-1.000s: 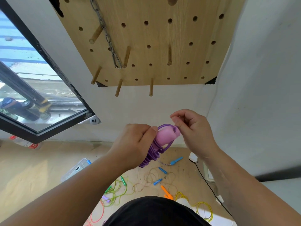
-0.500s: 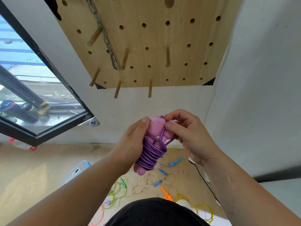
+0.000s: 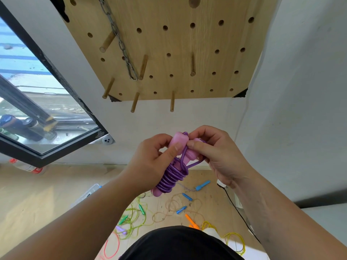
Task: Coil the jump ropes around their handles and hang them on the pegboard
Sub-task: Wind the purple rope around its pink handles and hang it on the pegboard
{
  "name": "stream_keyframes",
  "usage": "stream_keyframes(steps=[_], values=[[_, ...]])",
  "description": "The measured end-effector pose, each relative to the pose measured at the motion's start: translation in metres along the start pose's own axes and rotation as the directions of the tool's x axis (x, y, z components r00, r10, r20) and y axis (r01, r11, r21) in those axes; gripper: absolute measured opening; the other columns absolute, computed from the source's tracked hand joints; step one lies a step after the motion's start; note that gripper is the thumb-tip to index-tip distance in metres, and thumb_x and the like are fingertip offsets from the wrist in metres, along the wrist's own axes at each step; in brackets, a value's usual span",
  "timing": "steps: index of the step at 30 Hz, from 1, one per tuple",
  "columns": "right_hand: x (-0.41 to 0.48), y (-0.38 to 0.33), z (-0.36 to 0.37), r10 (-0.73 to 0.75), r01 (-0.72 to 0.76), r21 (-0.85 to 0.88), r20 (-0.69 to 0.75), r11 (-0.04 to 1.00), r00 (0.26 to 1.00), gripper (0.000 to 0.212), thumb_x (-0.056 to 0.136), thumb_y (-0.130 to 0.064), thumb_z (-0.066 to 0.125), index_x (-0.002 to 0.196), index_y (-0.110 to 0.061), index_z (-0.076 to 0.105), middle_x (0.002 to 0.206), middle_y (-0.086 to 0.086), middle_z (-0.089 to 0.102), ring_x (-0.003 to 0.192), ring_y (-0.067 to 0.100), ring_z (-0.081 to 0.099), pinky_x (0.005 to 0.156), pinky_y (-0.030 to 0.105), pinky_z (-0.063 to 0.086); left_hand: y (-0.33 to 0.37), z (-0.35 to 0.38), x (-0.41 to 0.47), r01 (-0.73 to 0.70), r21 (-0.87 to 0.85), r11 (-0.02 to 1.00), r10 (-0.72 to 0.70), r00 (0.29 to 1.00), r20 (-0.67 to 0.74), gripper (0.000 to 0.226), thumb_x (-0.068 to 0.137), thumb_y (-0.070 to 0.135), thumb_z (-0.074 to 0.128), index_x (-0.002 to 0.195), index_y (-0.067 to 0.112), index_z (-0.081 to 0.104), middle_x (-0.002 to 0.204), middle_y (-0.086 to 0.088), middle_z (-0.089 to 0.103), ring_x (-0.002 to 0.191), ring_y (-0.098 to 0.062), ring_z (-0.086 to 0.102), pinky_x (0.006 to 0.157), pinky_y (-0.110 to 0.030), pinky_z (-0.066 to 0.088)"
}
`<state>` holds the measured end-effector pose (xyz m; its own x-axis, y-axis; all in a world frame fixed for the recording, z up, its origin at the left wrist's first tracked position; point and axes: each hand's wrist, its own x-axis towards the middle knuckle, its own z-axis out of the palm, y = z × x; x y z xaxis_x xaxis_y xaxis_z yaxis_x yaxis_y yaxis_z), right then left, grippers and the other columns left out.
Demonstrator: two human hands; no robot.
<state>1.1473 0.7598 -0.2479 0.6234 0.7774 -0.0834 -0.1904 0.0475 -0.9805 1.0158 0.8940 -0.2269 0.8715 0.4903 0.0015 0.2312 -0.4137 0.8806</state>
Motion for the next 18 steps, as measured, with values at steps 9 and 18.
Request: stream_keyframes(steps=[9,18], values=[[-0.004,-0.002,0.007,0.015,-0.004,-0.167,0.068,0.986,0.998,0.014,0.08,-0.005,0.08,0.082,-0.01,0.067,0.086,0.02,0.07,0.077,0.024,0.066,0.073,0.042,0.057,-0.007,0.01,-0.008,-0.01,0.06,0.998,0.015,0.997,-0.077,0.035,0.093,0.054,0.045,0.087,0.025,0.063,0.068,0.009,0.059,0.062,-0.006,0.054,0.058,-0.017,0.042],[0.002,-0.025,0.009,0.103,-0.014,-0.406,0.199,0.914,0.975,0.051,0.076,-0.007,0.084,0.113,-0.022,0.052,0.094,0.01,0.074,0.089,0.034,0.071,0.083,0.052,0.059,-0.007,0.003,-0.008,-0.047,0.04,0.998,0.05,0.996,-0.067,0.029,0.101,0.046,0.049,0.081,0.028,0.059,0.069,0.016,0.059,0.062,-0.004,0.052,0.057,-0.015,0.041]])
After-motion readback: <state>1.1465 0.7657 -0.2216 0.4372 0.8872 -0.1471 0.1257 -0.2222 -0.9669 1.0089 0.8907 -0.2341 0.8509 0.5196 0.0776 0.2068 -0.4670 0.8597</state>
